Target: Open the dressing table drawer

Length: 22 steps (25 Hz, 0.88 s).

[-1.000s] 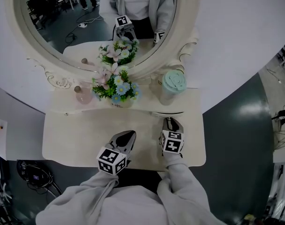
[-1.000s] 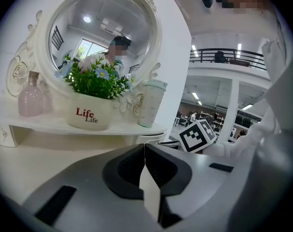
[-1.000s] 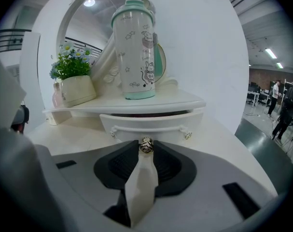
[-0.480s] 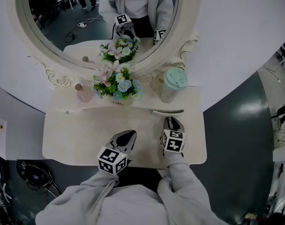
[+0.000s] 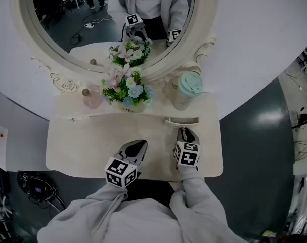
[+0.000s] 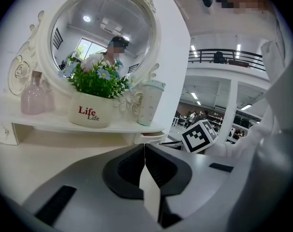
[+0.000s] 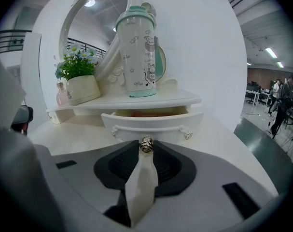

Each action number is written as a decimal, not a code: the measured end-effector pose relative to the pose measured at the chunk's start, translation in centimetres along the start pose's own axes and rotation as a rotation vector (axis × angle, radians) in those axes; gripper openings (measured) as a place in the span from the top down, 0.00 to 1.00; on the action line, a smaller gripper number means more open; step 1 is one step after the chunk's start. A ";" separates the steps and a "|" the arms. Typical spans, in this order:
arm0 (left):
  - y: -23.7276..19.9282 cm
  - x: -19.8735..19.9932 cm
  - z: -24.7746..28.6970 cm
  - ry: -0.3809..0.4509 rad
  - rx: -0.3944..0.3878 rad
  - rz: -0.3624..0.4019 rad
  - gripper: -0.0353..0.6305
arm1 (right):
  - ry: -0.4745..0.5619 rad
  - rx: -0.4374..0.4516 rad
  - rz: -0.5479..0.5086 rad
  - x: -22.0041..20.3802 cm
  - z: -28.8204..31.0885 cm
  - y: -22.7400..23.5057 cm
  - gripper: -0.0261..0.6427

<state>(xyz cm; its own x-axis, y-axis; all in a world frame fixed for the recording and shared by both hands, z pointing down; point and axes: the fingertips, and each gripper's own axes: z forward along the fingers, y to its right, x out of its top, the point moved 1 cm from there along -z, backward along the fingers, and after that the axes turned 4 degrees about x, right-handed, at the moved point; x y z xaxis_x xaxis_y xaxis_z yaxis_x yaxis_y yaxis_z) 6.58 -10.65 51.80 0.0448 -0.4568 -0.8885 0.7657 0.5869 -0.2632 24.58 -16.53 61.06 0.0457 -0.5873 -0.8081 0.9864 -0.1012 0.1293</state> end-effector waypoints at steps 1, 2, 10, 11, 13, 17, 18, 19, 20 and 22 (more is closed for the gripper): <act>0.1 0.0 0.0 0.000 -0.002 0.001 0.93 | 0.000 0.001 0.001 0.0 -0.1 0.0 0.80; 0.1 0.0 0.0 0.000 -0.002 0.002 0.93 | 0.000 0.001 0.000 -0.1 -0.1 0.0 0.80; 0.6 -0.1 0.2 -0.004 -0.011 0.006 0.93 | 0.003 0.010 -0.005 -0.7 -1.1 -0.3 0.80; 0.7 -0.2 0.3 -0.005 -0.013 0.007 0.92 | 0.005 0.012 -0.007 -0.8 -1.3 -0.3 0.80; 0.8 -0.3 0.4 -0.008 -0.016 0.008 0.92 | 0.009 0.016 -0.012 -1.0 -1.5 -0.3 0.80; 1.0 -0.4 0.5 -0.010 -0.024 0.009 0.92 | 0.015 0.017 -0.010 -1.4 -2.0 -0.4 0.80; 1.0 -0.3 0.6 -0.010 -0.026 0.010 0.92 | 0.016 0.016 -0.009 -1.5 -2.1 -0.4 0.80; 1.1 -0.3 0.6 -0.011 -0.028 0.010 0.92 | 0.017 0.016 -0.011 -1.6 -2.2 -0.4 0.80; 1.2 -0.4 0.7 -0.011 -0.030 0.011 0.92 | 0.019 0.017 -0.014 -1.6 -2.2 -0.4 0.80; 1.3 -0.5 0.7 -0.013 -0.032 0.011 0.92 | 0.022 0.019 -0.022 -1.7 -2.2 -0.4 0.80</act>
<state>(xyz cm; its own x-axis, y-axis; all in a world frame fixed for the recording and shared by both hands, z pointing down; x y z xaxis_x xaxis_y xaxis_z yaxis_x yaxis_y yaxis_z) 8.03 -10.15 52.21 0.0614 -0.4585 -0.8866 0.7440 0.6131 -0.2655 24.51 -13.72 61.10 0.0281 -0.5672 -0.8231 0.9840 -0.1292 0.1226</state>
